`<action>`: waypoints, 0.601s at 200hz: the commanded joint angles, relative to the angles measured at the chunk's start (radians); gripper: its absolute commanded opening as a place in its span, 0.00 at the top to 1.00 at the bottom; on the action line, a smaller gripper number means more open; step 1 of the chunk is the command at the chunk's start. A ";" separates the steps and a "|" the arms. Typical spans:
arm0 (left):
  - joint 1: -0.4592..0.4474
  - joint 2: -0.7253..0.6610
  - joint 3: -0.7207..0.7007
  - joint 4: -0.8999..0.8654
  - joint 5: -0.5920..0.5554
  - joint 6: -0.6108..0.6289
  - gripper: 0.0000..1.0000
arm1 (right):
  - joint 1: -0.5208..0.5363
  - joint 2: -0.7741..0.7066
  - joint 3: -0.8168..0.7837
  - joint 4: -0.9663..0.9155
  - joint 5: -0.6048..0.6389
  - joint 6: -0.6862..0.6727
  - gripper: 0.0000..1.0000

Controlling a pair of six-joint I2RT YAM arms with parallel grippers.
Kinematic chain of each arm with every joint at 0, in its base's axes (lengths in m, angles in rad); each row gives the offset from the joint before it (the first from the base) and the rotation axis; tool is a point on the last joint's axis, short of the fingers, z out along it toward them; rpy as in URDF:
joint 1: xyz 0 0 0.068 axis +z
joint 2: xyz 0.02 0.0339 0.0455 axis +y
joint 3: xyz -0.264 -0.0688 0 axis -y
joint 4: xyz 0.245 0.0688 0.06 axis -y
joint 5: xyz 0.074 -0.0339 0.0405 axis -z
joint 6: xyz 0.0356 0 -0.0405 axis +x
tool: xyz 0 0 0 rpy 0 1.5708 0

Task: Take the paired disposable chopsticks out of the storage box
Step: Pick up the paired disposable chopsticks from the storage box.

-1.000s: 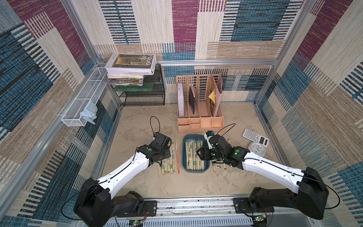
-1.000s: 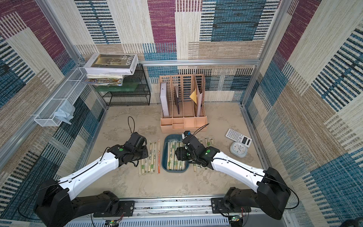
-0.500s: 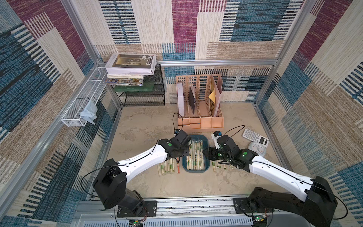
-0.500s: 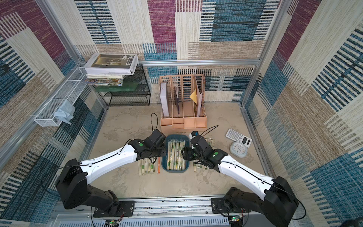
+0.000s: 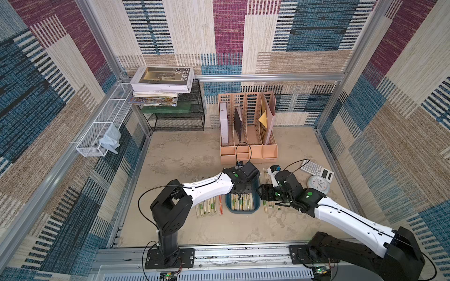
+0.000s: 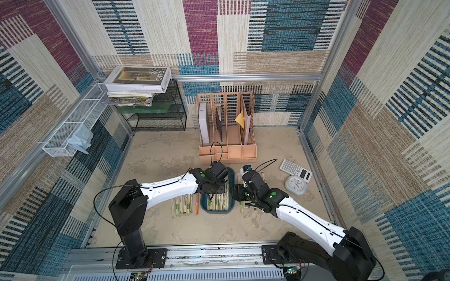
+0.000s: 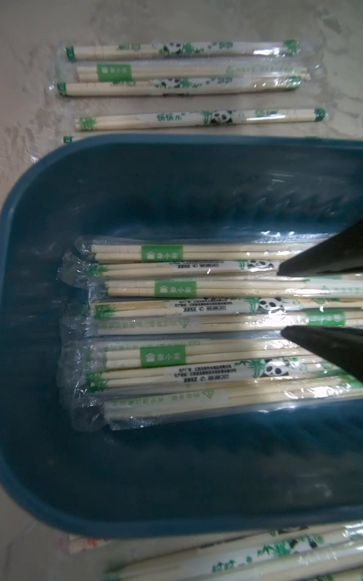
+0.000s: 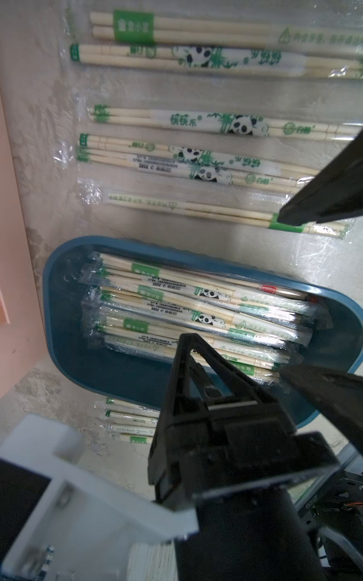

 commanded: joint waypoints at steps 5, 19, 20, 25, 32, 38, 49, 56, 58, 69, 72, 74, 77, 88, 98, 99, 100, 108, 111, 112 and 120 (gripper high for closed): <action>0.001 0.038 0.021 -0.027 -0.021 0.002 0.73 | -0.001 -0.012 -0.003 -0.020 -0.009 0.003 0.27; 0.000 0.051 0.024 -0.021 -0.021 0.003 0.73 | 0.000 -0.015 -0.007 -0.022 -0.009 0.003 0.27; 0.000 0.052 0.024 -0.020 -0.021 0.003 0.73 | 0.000 -0.015 -0.006 -0.021 -0.009 0.002 0.27; 0.000 0.056 0.024 -0.015 -0.021 0.005 0.73 | -0.001 -0.015 -0.005 -0.022 -0.010 0.002 0.27; 0.000 0.060 0.025 -0.012 -0.020 0.005 0.74 | -0.002 -0.013 -0.004 -0.021 -0.012 0.003 0.27; 0.000 0.064 0.027 -0.012 -0.021 0.003 0.74 | -0.001 -0.014 -0.005 -0.021 -0.013 0.002 0.27; 0.000 0.073 0.028 -0.007 -0.020 0.003 0.74 | -0.002 -0.010 -0.003 -0.020 -0.013 0.002 0.27; 0.000 0.077 0.031 -0.006 -0.019 0.003 0.74 | -0.002 -0.009 -0.002 -0.020 -0.013 0.000 0.27; 0.000 0.079 0.033 -0.006 -0.017 0.002 0.74 | -0.002 -0.009 -0.001 -0.020 -0.013 0.001 0.27; 0.000 0.089 0.040 -0.007 -0.016 0.003 0.74 | -0.002 -0.006 0.000 -0.020 -0.013 0.000 0.27; 0.000 0.091 0.041 -0.008 -0.015 0.003 0.74 | -0.002 -0.006 0.001 -0.020 -0.014 0.000 0.27; 0.001 0.092 0.041 -0.008 -0.015 0.003 0.74 | -0.002 -0.006 0.001 -0.021 -0.014 0.000 0.27; 0.000 0.094 0.043 -0.009 -0.016 0.003 0.75 | -0.002 -0.006 0.000 -0.021 -0.013 0.001 0.27; 0.001 0.101 0.045 -0.007 -0.017 0.004 0.74 | -0.002 -0.008 0.000 -0.022 -0.014 0.000 0.27; 0.000 0.107 0.048 -0.006 -0.017 0.003 0.75 | -0.001 -0.011 0.001 -0.023 -0.013 0.001 0.27; 0.000 0.107 0.048 -0.007 -0.017 0.004 0.75 | -0.001 -0.012 0.001 -0.023 -0.013 0.000 0.27; 0.000 0.107 0.048 -0.007 -0.017 0.004 0.75 | -0.001 -0.012 0.000 -0.023 -0.013 0.001 0.27; 0.000 0.111 0.050 -0.007 -0.018 0.003 0.75 | -0.002 -0.016 0.000 -0.025 -0.013 0.000 0.27; 0.000 0.114 0.050 -0.007 -0.018 0.005 0.75 | -0.002 -0.017 0.000 -0.025 -0.012 0.001 0.27; 0.000 0.114 0.050 -0.006 -0.018 0.004 0.75 | -0.001 -0.018 0.000 -0.026 -0.011 0.000 0.27; 0.001 0.117 0.051 -0.004 -0.018 0.005 0.75 | -0.002 -0.019 -0.001 -0.027 -0.011 0.000 0.27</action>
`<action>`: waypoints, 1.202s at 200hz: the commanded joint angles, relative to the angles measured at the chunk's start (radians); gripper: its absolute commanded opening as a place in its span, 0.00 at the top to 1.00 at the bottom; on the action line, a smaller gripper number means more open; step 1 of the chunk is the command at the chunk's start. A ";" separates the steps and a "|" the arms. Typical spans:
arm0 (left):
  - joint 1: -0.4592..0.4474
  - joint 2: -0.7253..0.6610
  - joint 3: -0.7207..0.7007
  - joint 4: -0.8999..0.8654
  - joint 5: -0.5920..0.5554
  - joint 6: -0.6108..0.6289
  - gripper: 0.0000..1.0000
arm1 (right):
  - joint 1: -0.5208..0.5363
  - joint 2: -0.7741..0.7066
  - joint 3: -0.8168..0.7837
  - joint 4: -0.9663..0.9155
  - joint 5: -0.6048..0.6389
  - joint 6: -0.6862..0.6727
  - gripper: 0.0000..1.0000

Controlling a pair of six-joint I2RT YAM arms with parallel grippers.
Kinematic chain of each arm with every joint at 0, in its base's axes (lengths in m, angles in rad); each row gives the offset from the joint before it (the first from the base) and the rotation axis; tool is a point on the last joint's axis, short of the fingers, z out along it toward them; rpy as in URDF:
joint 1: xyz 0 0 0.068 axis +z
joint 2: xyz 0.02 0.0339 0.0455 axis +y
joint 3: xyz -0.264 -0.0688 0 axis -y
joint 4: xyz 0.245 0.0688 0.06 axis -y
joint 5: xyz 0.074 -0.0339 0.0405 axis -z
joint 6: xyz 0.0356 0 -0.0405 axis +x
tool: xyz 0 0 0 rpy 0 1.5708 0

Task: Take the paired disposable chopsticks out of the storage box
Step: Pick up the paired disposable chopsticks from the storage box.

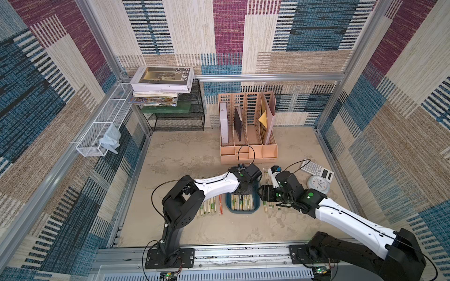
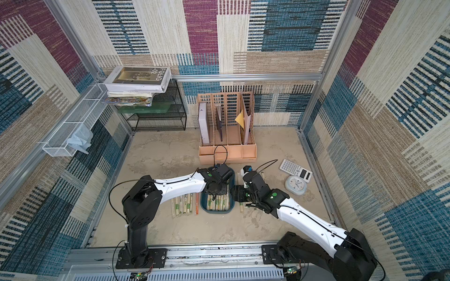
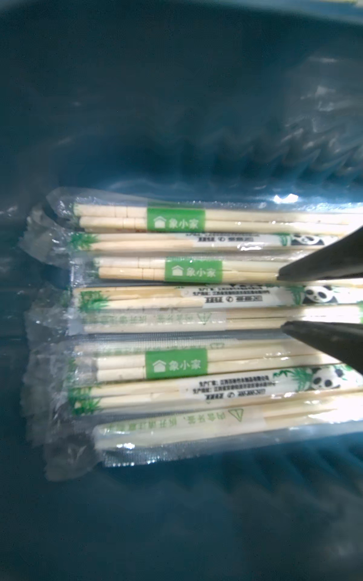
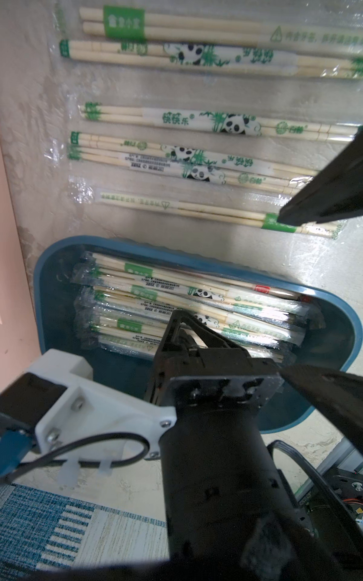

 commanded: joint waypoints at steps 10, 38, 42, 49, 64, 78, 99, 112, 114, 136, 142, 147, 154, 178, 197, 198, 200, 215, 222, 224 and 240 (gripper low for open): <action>0.000 0.012 0.009 0.002 -0.011 0.004 0.76 | 0.000 -0.010 0.004 -0.014 -0.001 0.000 0.27; 0.000 0.022 0.006 0.009 -0.008 0.006 0.77 | 0.000 -0.013 0.004 -0.015 -0.002 0.002 0.27; 0.001 0.025 0.007 0.011 -0.006 0.006 0.77 | 0.000 -0.013 0.003 -0.014 -0.002 0.001 0.27; 0.001 0.027 0.006 0.016 -0.002 0.006 0.77 | 0.000 -0.014 0.005 -0.016 -0.001 0.001 0.27; 0.000 0.034 0.004 0.022 0.004 0.003 0.77 | 0.001 -0.014 0.005 -0.017 0.000 0.001 0.26; 0.000 0.040 0.004 0.022 0.006 0.002 0.78 | 0.000 -0.015 0.005 -0.018 0.001 0.001 0.27; 0.000 0.038 0.003 0.025 0.009 0.004 0.83 | 0.000 -0.017 0.005 -0.019 0.001 0.001 0.26; 0.000 0.032 0.003 0.025 0.009 0.005 0.86 | 0.000 -0.019 0.002 -0.019 0.003 0.003 0.27; 0.000 0.031 0.003 0.025 0.009 0.006 0.86 | 0.000 -0.020 0.002 -0.018 0.004 0.003 0.26; 0.000 0.015 0.003 0.023 0.010 0.007 0.89 | 0.000 -0.019 0.002 -0.019 0.005 0.003 0.27; 0.000 0.009 0.002 0.023 0.010 0.009 0.90 | 0.000 -0.020 0.002 -0.018 0.004 0.004 0.27; 0.000 0.002 0.000 0.022 0.011 0.009 0.92 | 0.000 -0.021 0.002 -0.019 0.004 0.004 0.27; 0.001 -0.008 0.000 0.019 0.010 0.011 0.93 | 0.000 -0.021 0.002 -0.019 0.003 0.006 0.27; 0.001 -0.047 -0.004 0.012 0.002 0.016 0.94 | 0.000 -0.019 0.005 -0.017 -0.001 0.006 0.26; 0.001 -0.077 -0.006 0.005 -0.008 0.026 0.94 | 0.001 -0.016 0.004 -0.007 -0.008 0.006 0.27; 0.000 -0.078 -0.005 0.004 -0.008 0.026 0.94 | 0.000 -0.015 0.004 -0.007 -0.009 0.006 0.26; 0.001 -0.081 -0.005 0.002 -0.010 0.026 0.94 | 0.000 -0.014 0.004 -0.006 -0.011 0.006 0.26; 0.002 -0.105 -0.007 -0.005 -0.016 0.033 0.94 | 0.001 -0.008 0.005 0.003 -0.022 0.007 0.26; 0.003 -0.117 -0.008 -0.007 -0.021 0.035 0.94 | 0.004 -0.006 0.007 0.005 -0.025 0.007 0.26; 0.002 -0.120 -0.009 -0.008 -0.023 0.036 0.94 | 0.004 -0.006 0.008 0.005 -0.025 0.007 0.26; 0.004 -0.152 -0.017 -0.011 -0.034 0.044 0.95 | 0.016 -0.002 0.015 0.010 -0.026 0.009 0.27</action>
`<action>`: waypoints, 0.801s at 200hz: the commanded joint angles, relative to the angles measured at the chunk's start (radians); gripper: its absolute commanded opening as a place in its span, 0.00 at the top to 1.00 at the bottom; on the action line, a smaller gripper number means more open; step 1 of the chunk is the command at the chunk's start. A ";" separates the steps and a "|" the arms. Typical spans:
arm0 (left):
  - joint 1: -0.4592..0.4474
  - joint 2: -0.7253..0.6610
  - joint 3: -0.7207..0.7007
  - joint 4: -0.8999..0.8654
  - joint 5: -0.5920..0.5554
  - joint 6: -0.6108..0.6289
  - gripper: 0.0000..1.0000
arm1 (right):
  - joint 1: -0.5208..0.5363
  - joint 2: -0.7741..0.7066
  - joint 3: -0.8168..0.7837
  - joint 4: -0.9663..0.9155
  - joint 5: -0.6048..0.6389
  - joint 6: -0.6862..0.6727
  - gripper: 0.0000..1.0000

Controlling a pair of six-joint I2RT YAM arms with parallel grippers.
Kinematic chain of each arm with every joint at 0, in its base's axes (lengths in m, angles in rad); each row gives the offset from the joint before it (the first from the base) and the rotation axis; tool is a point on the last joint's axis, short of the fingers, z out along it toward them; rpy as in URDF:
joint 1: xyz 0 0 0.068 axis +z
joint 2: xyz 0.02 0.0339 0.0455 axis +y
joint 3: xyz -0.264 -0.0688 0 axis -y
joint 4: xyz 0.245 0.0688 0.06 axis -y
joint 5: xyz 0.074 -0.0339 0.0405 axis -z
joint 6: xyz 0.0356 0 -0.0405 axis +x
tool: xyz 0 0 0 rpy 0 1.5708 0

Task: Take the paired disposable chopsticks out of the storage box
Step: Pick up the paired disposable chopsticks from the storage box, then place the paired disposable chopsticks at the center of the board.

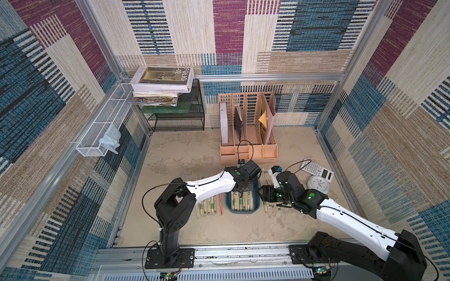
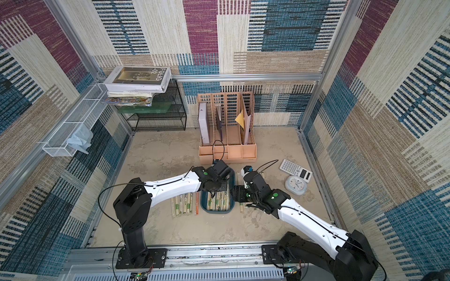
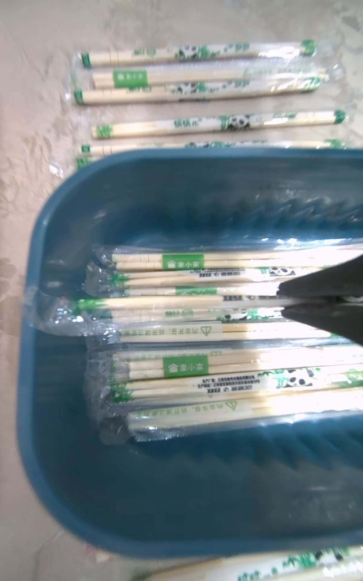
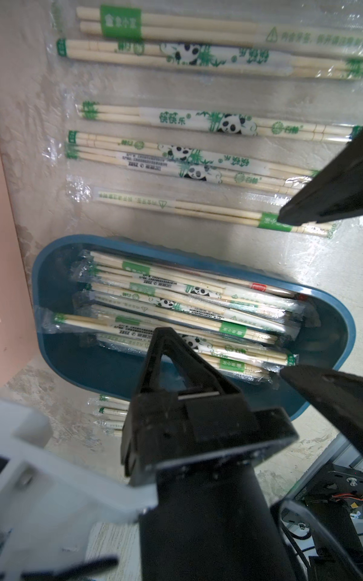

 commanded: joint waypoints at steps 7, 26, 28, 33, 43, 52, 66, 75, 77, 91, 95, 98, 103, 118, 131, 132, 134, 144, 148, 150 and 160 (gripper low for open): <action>0.007 -0.051 -0.010 -0.028 -0.035 0.022 0.95 | 0.018 0.005 0.017 0.020 -0.009 0.008 0.26; 0.019 -0.100 -0.033 -0.040 -0.054 0.030 0.95 | 0.037 0.020 0.031 0.019 -0.004 0.010 0.26; 0.021 -0.106 -0.037 -0.040 -0.056 0.031 0.95 | 0.039 0.021 0.034 0.019 -0.002 0.010 0.26; 0.027 -0.121 -0.048 -0.042 -0.059 0.031 0.95 | 0.046 0.025 0.038 0.017 0.002 0.012 0.27; 0.039 -0.154 -0.076 -0.043 -0.062 0.035 0.95 | 0.059 0.033 0.049 0.018 0.006 0.015 0.26; 0.048 -0.185 -0.103 -0.047 -0.071 0.038 0.95 | 0.073 0.040 0.057 0.020 0.011 0.017 0.27; 0.066 -0.238 -0.155 -0.054 -0.085 0.039 0.95 | 0.094 0.057 0.072 0.026 0.016 0.021 0.26; 0.080 -0.271 -0.191 -0.062 -0.094 0.036 0.95 | 0.107 0.072 0.081 0.028 0.020 0.022 0.26; 0.082 -0.279 -0.200 -0.064 -0.096 0.036 0.95 | 0.110 0.075 0.086 0.028 0.020 0.022 0.27; 0.107 -0.338 -0.266 -0.066 -0.104 0.034 0.95 | 0.131 0.103 0.106 0.031 0.028 0.022 0.26; 0.114 -0.355 -0.285 -0.068 -0.108 0.033 0.95 | 0.137 0.109 0.111 0.033 0.030 0.024 0.26; 0.121 -0.367 -0.300 -0.069 -0.111 0.032 0.95 | 0.142 0.116 0.115 0.036 0.031 0.024 0.27; 0.130 -0.389 -0.323 -0.072 -0.114 0.029 0.95 | 0.149 0.127 0.120 0.038 0.033 0.023 0.27; 0.167 -0.452 -0.396 -0.074 -0.125 0.027 0.95 | 0.170 0.153 0.140 0.045 0.035 0.027 0.27; 0.199 -0.503 -0.457 -0.076 -0.143 0.029 0.95 | 0.189 0.179 0.155 0.050 0.042 0.027 0.26; 0.203 -0.506 -0.460 -0.076 -0.144 0.030 0.95 | 0.191 0.181 0.156 0.050 0.042 0.027 0.26; 0.207 -0.513 -0.470 -0.079 -0.146 0.030 0.95 | 0.193 0.185 0.159 0.051 0.042 0.028 0.26; 0.239 -0.545 -0.508 -0.085 -0.155 0.032 0.95 | 0.208 0.203 0.170 0.056 0.044 0.029 0.27; 0.251 -0.557 -0.523 -0.087 -0.156 0.033 0.95 | 0.212 0.212 0.174 0.059 0.044 0.029 0.27; 0.258 -0.562 -0.529 -0.087 -0.157 0.034 0.95 | 0.216 0.215 0.176 0.060 0.044 0.029 0.26; 0.285 -0.586 -0.564 -0.091 -0.167 0.038 0.95 | 0.226 0.235 0.188 0.063 0.046 0.030 0.27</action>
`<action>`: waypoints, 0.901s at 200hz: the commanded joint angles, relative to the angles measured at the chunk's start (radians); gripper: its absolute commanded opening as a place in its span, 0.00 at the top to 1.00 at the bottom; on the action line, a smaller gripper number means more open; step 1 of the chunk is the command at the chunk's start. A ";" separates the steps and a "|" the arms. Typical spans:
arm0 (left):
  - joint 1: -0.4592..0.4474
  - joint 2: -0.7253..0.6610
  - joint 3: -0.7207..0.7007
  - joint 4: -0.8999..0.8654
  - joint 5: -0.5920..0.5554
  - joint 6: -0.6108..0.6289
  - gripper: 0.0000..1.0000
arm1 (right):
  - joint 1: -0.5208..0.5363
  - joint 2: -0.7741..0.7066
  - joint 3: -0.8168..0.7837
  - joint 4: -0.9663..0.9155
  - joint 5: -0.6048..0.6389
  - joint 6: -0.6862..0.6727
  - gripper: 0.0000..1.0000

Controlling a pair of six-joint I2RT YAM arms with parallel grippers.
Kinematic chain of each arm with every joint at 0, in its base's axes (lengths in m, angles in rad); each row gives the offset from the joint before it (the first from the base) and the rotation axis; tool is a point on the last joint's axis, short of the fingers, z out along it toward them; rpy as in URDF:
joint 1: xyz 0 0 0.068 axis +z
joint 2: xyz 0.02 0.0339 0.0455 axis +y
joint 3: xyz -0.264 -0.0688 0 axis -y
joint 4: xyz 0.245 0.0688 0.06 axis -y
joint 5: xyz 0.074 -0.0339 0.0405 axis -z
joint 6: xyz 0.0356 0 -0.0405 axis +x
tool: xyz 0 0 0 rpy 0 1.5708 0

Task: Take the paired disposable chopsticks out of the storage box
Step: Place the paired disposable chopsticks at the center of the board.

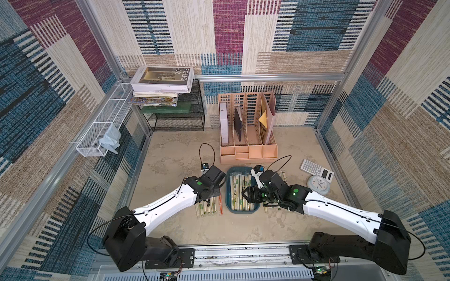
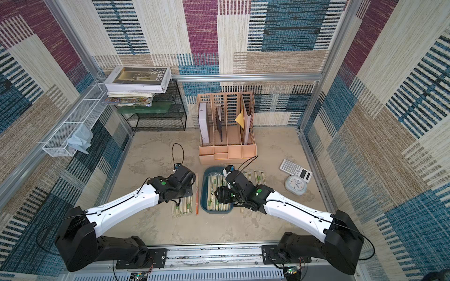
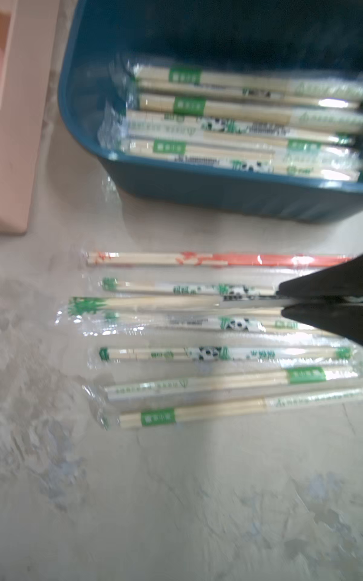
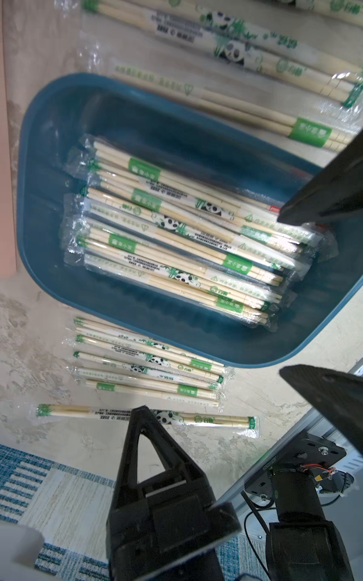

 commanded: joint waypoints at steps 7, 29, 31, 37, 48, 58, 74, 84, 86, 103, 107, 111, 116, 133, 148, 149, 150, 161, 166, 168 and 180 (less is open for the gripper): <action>0.068 -0.063 -0.081 -0.021 -0.050 0.012 0.95 | 0.027 0.045 0.031 0.028 0.017 0.007 0.26; 0.110 -0.093 -0.126 -0.013 -0.069 0.017 0.95 | 0.041 0.077 0.051 0.032 0.018 0.009 0.26; 0.113 -0.097 -0.129 -0.013 -0.071 0.017 0.95 | 0.043 0.079 0.052 0.033 0.017 0.010 0.27; 0.119 -0.099 -0.138 -0.005 -0.075 0.020 0.95 | 0.047 0.086 0.057 0.036 0.017 0.008 0.26; 0.132 -0.099 -0.149 -0.002 -0.084 0.019 0.95 | 0.052 0.100 0.065 0.042 0.015 0.008 0.26; 0.141 -0.097 -0.156 0.002 -0.093 0.019 0.95 | 0.058 0.114 0.078 0.044 0.013 0.007 0.26; 0.161 -0.089 -0.171 0.019 -0.094 0.022 0.95 | 0.070 0.140 0.100 0.044 0.014 0.006 0.27; 0.173 -0.083 -0.179 0.030 -0.095 0.026 0.95 | 0.077 0.154 0.113 0.039 0.016 0.003 0.26; 0.176 -0.082 -0.180 0.030 -0.095 0.026 0.95 | 0.079 0.157 0.116 0.038 0.016 0.003 0.27; 0.196 -0.070 -0.188 0.046 -0.086 0.034 0.95 | 0.084 0.168 0.124 0.034 0.021 0.003 0.26; 0.200 -0.066 -0.191 0.050 -0.086 0.034 0.95 | 0.086 0.169 0.125 0.034 0.021 0.003 0.27; 0.203 -0.062 -0.193 0.056 -0.085 0.038 0.95 | 0.086 0.168 0.125 0.034 0.023 0.004 0.27; 0.209 -0.059 -0.196 0.060 -0.083 0.040 0.95 | 0.086 0.168 0.123 0.034 0.024 0.005 0.27; 0.224 -0.042 -0.199 0.080 -0.076 0.047 0.95 | 0.084 0.164 0.121 0.031 0.033 0.005 0.26; 0.234 -0.025 -0.198 0.096 -0.062 0.054 0.95 | 0.084 0.162 0.121 0.028 0.037 0.002 0.27; 0.235 -0.025 -0.198 0.097 -0.062 0.055 0.95 | 0.084 0.162 0.121 0.028 0.038 0.002 0.27; 0.235 -0.024 -0.198 0.098 -0.062 0.056 0.95 | 0.084 0.161 0.121 0.028 0.038 0.002 0.27; 0.238 -0.012 -0.197 0.107 -0.063 0.060 0.95 | 0.082 0.162 0.122 0.026 0.038 0.002 0.26; 0.242 -0.007 -0.197 0.112 -0.063 0.063 0.94 | 0.083 0.162 0.123 0.025 0.039 0.002 0.26; 0.244 -0.004 -0.196 0.115 -0.063 0.063 0.94 | 0.083 0.162 0.122 0.024 0.040 0.003 0.27; 0.251 0.011 -0.193 0.123 -0.058 0.066 0.94 | 0.082 0.162 0.121 0.026 0.040 0.004 0.27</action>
